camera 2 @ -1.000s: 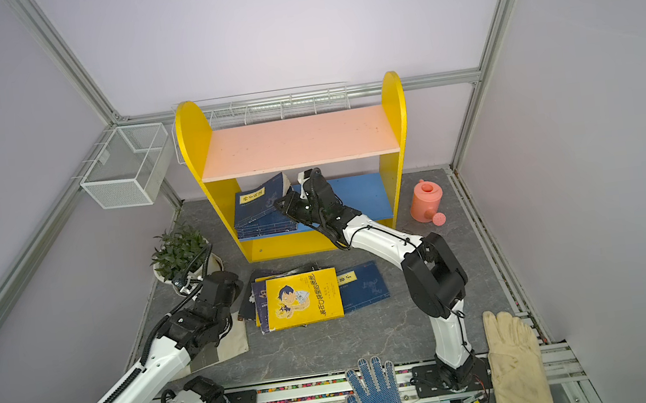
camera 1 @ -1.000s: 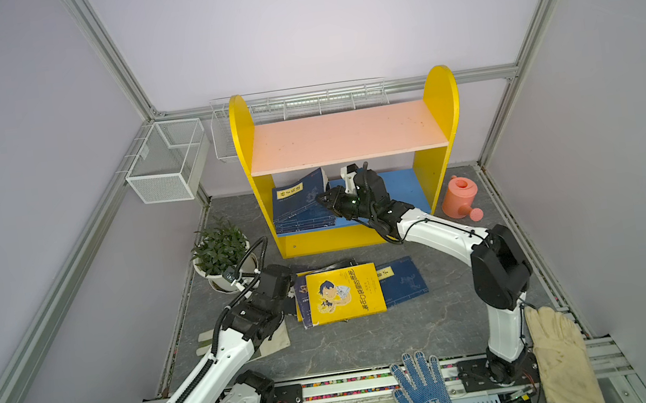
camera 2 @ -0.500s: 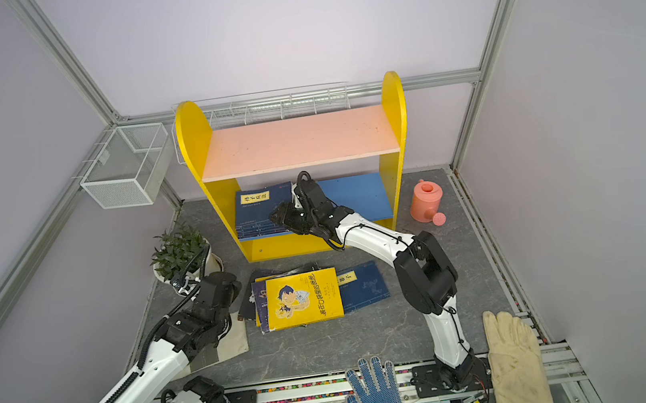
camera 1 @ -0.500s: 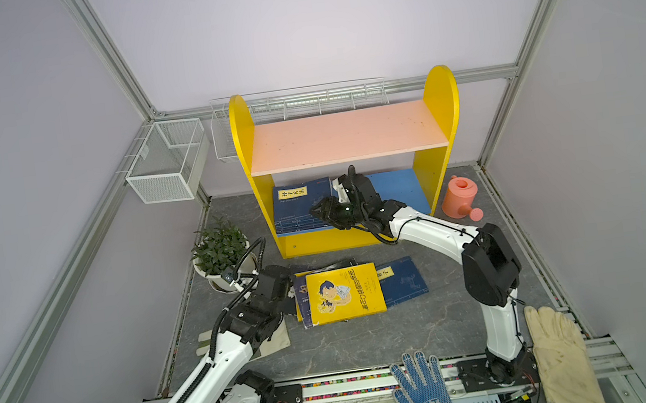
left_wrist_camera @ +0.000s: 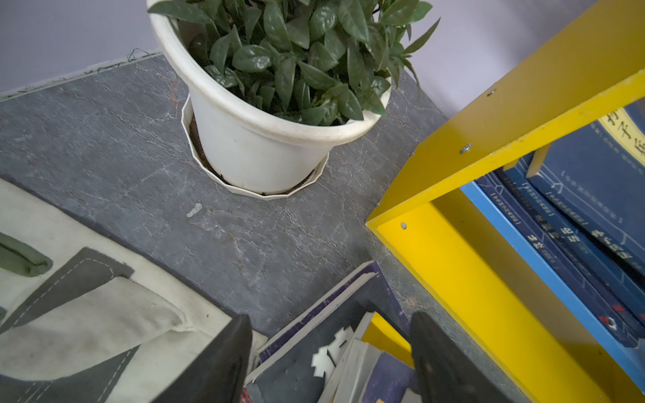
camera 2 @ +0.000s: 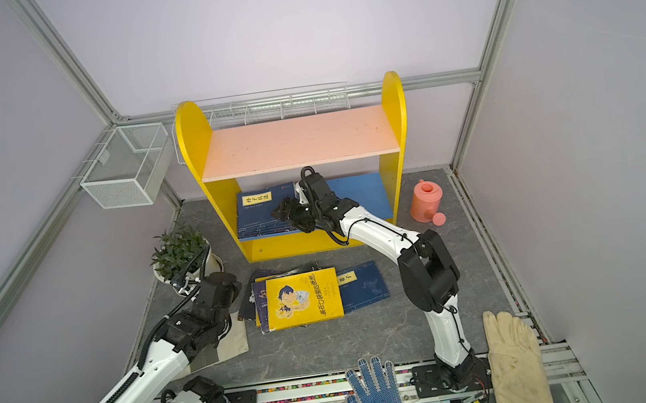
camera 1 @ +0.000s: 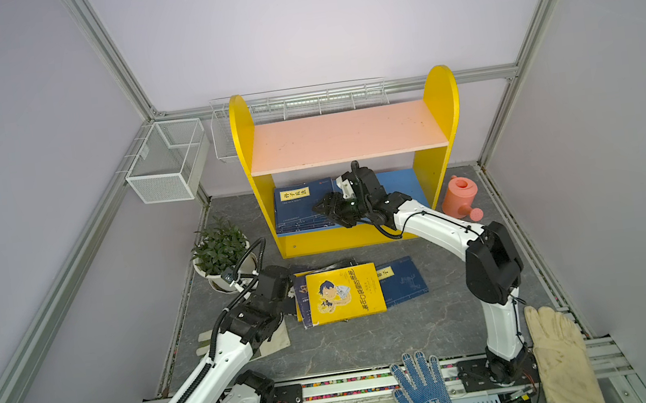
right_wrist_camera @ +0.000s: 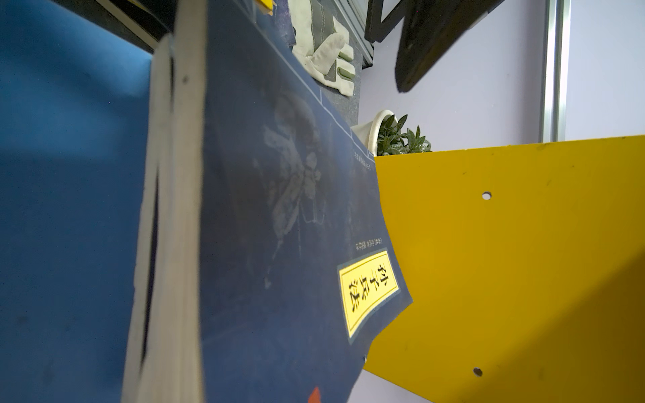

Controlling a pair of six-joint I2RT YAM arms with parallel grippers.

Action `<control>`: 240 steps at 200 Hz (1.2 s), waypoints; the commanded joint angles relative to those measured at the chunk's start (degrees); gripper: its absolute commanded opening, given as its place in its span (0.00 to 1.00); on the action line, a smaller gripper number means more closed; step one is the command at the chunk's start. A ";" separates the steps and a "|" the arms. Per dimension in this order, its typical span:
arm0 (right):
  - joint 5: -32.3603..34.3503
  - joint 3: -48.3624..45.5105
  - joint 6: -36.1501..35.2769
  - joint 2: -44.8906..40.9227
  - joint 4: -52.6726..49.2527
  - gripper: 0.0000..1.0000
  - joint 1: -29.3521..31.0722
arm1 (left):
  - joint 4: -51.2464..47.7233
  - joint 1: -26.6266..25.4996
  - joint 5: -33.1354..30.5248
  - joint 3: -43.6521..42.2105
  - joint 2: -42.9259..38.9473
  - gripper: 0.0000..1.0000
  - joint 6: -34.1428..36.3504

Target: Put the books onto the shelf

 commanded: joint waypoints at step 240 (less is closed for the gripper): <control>12.14 2.15 -29.73 -7.71 -13.74 0.70 -0.83 | 1.83 0.41 1.03 -0.57 -0.46 0.73 1.19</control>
